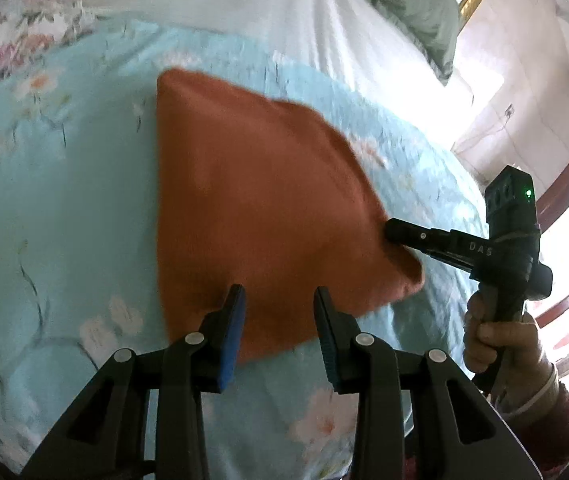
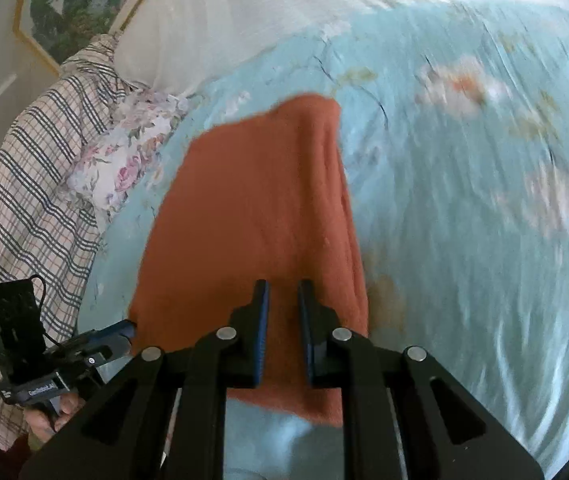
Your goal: Fold small clothes
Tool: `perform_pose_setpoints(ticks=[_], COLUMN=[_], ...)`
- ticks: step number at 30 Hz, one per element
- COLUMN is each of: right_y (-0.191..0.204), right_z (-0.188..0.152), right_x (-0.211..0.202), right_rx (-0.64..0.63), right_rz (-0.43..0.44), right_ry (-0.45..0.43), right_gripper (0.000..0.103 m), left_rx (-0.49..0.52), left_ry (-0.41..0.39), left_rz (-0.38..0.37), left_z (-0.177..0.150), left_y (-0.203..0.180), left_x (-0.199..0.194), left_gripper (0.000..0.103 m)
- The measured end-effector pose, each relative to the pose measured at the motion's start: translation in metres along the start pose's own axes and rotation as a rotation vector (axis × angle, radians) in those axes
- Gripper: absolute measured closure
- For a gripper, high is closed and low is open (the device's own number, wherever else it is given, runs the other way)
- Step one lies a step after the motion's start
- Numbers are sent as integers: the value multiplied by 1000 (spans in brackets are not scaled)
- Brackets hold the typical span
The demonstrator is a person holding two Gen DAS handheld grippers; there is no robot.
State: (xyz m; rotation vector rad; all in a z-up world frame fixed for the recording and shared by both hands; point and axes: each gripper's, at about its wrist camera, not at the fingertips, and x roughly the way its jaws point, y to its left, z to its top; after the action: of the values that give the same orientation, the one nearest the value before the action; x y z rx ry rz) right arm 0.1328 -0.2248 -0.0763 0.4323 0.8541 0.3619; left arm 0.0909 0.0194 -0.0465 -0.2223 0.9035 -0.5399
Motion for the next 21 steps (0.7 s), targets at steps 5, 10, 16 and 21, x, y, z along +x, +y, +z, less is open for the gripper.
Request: perform_pose_setpoints(ticks=[5,10,16,21], right_y=[14,-5,-33,-20], right_z=[58,86,79,74], right_x=[25,70,77,56], right_rx=[-22,19,125,113], right_rz=[5,-83,-19,-33], right_ry=[-20,5,-23,-43], right_gripper=[87,87,93,89], left_rx=[-31,-62,-34,-66], left_ry=[-38,-8,-18,-30], left_rz=[81,121,130,129], left_z=[43,63,58,53], left_y=[12,31,30,28], left_x=[14,46,51,40], left_gripper=[64,65,65,62])
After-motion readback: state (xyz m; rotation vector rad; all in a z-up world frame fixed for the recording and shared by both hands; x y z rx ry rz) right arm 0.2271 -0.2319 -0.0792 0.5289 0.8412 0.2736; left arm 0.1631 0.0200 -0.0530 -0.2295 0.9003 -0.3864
